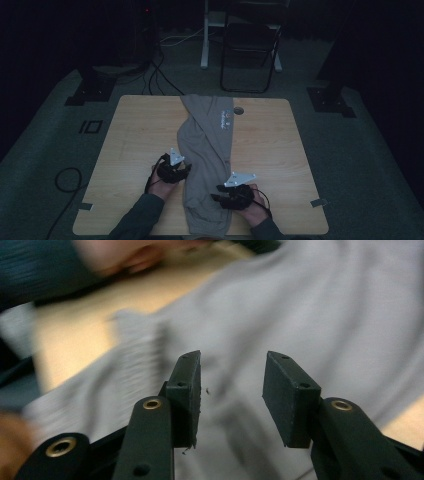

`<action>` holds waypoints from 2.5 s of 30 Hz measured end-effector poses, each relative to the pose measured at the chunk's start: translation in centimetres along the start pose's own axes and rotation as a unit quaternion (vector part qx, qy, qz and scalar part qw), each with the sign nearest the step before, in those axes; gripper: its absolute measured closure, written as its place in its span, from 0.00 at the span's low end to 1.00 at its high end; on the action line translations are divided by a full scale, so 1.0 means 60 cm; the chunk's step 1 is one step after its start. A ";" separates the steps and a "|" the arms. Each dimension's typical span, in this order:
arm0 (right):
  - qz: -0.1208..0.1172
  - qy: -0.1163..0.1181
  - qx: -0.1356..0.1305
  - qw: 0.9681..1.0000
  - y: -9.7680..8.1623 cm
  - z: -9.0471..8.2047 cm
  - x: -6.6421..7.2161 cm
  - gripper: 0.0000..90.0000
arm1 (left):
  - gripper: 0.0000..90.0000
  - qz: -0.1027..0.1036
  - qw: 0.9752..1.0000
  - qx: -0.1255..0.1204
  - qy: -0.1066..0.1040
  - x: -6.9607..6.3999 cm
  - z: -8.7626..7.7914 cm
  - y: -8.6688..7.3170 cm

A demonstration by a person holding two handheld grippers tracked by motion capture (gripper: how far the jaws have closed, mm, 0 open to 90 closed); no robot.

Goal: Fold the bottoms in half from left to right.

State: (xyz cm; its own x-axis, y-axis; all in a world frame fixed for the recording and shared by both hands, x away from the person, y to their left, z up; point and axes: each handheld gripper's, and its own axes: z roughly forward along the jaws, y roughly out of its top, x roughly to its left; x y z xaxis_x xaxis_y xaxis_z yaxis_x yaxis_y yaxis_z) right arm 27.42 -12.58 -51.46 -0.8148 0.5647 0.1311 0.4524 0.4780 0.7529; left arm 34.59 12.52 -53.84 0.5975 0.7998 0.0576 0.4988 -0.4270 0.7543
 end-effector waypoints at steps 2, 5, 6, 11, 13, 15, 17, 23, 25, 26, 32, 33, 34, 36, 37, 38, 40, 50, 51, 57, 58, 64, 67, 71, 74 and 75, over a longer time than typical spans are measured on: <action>0.002 -0.011 0.018 1.000 0.003 0.019 -0.010 0.63 | 0.58 0.018 1.000 -0.002 -0.011 -0.022 -0.006 0.004; -0.021 -0.021 0.049 0.998 -0.001 0.038 -0.004 0.58 | 0.56 0.034 0.999 0.000 -0.025 -0.048 -0.020 -0.001; -0.030 -0.025 0.060 0.997 -0.006 0.042 0.004 0.57 | 0.55 0.038 0.999 0.003 -0.026 -0.052 -0.024 -0.003; -0.064 -0.025 0.072 0.995 -0.023 0.033 0.032 0.46 | 0.51 0.044 0.998 0.019 -0.042 -0.081 -0.052 -0.038; -0.076 -0.016 0.074 0.994 -0.036 0.022 0.043 0.43 | 0.48 0.049 0.997 0.024 -0.052 -0.093 -0.071 -0.059; -0.073 0.002 0.077 0.994 -0.042 0.012 0.043 0.40 | 0.46 0.046 0.997 0.026 -0.053 -0.096 -0.080 -0.067; -0.065 0.030 0.073 0.995 -0.046 0.001 0.040 0.37 | 0.45 0.035 0.997 0.028 -0.061 -0.098 -0.093 -0.079; -0.055 0.017 0.044 0.997 -0.051 -0.021 0.028 0.37 | 0.43 0.027 0.996 0.031 -0.082 -0.110 -0.124 -0.107; -0.035 -0.002 0.031 0.999 -0.049 -0.024 0.018 0.39 | 0.42 0.036 0.995 0.031 -0.085 -0.115 -0.128 -0.110; -0.030 -0.013 0.033 0.999 -0.047 -0.024 0.014 0.39 | 0.41 0.040 0.995 0.031 -0.088 -0.118 -0.129 -0.110; -0.034 -0.041 0.050 0.997 -0.045 -0.011 0.007 0.36 | 0.40 0.036 0.994 0.023 -0.099 -0.122 -0.130 -0.109; -0.033 -0.046 0.051 0.997 -0.045 -0.011 0.007 0.36 | 0.40 0.034 0.995 0.019 -0.094 -0.119 -0.130 -0.105; -0.032 -0.052 0.047 0.997 -0.044 -0.011 0.005 0.38 | 0.40 0.031 0.995 0.015 -0.089 -0.114 -0.128 -0.100; -0.024 -0.065 0.035 0.997 -0.038 -0.010 0.001 0.43 | 0.40 0.027 0.997 0.008 -0.075 -0.102 -0.122 -0.088; -0.021 -0.068 0.029 0.997 -0.033 -0.009 -0.002 0.47 | 0.41 0.027 0.997 0.004 -0.067 -0.095 -0.117 -0.081; -0.021 -0.072 0.020 0.997 -0.027 -0.007 -0.006 0.49 | 0.42 0.022 0.998 0.000 -0.062 -0.087 -0.110 -0.074; -0.015 -0.087 0.009 0.996 -0.015 0.002 -0.016 0.54 | 0.43 0.013 0.998 -0.005 -0.054 -0.073 -0.094 -0.059; 0.051 -0.166 -0.022 0.984 0.041 0.053 -0.095 0.50 | 0.49 -0.009 1.000 0.004 -0.016 -0.021 -0.017 0.006; 0.051 -0.175 -0.023 0.983 0.045 0.059 -0.102 0.50 | 0.49 -0.012 1.000 0.004 -0.014 -0.018 -0.011 0.010; 0.073 -0.197 0.010 0.978 0.058 0.087 -0.146 0.46 | 0.49 -0.024 1.000 0.013 -0.010 -0.004 0.019 0.024; 0.072 -0.203 0.011 0.976 0.057 0.088 -0.152 0.49 | 0.49 -0.023 1.000 0.015 -0.009 -0.003 0.022 0.024; 0.139 -0.237 0.011 0.962 0.040 0.058 -0.190 0.53 | 0.49 -0.032 0.999 0.017 0.001 0.014 0.025 0.018; 0.153 -0.250 0.006 0.956 0.040 0.048 -0.197 0.56 | 0.49 -0.043 0.999 0.013 0.007 0.026 0.025 0.020; 0.135 -0.200 -0.036 0.970 0.055 0.056 -0.184 0.53 | 0.50 -0.048 0.999 0.018 0.015 0.038 0.037 0.027; 0.098 -0.184 -0.024 0.978 0.072 0.086 -0.173 0.52 | 0.51 -0.054 0.998 0.019 0.013 0.043 0.049 0.032; 0.088 -0.186 -0.019 0.979 0.076 0.096 -0.171 0.52 | 0.52 -0.054 0.998 0.019 0.012 0.043 0.051 0.033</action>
State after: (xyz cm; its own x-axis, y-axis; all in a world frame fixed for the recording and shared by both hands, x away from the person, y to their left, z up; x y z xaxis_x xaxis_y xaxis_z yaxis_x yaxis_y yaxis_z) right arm 39.96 -12.32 -53.11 -0.5348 0.8447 0.0226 0.5547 0.3307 0.7635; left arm 39.07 12.47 -54.20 0.5242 0.8516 -0.0073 0.5832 -0.3527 0.7318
